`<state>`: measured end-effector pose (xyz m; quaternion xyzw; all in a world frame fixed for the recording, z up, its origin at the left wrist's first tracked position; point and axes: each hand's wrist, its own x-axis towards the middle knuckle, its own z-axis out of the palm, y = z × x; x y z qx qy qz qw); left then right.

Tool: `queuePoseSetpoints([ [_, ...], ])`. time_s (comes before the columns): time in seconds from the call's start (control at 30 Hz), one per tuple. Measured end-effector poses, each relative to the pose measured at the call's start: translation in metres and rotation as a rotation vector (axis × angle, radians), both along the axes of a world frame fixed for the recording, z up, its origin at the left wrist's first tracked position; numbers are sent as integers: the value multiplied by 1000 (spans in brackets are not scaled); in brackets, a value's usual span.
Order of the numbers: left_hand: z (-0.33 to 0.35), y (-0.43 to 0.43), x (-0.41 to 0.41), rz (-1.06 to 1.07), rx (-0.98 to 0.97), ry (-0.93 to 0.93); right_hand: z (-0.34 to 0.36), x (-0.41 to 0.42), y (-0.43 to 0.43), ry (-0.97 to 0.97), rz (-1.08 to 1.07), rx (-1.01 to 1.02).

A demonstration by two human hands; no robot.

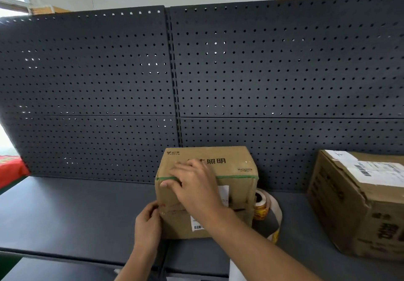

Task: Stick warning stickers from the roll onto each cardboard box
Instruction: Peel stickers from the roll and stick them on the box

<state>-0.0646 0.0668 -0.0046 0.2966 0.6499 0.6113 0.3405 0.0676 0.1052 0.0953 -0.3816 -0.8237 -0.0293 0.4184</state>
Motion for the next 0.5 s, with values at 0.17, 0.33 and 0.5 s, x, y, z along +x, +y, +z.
queuePoseSetpoints([
  [0.17,8,5,9,28,116,-159,-8,-4,3,-54,-16,37],
  [0.33,47,4,23,106,224,-133,3,1,1,-151,66,-31],
  [0.5,72,5,33,53,314,79,22,19,-2,10,272,-262],
])
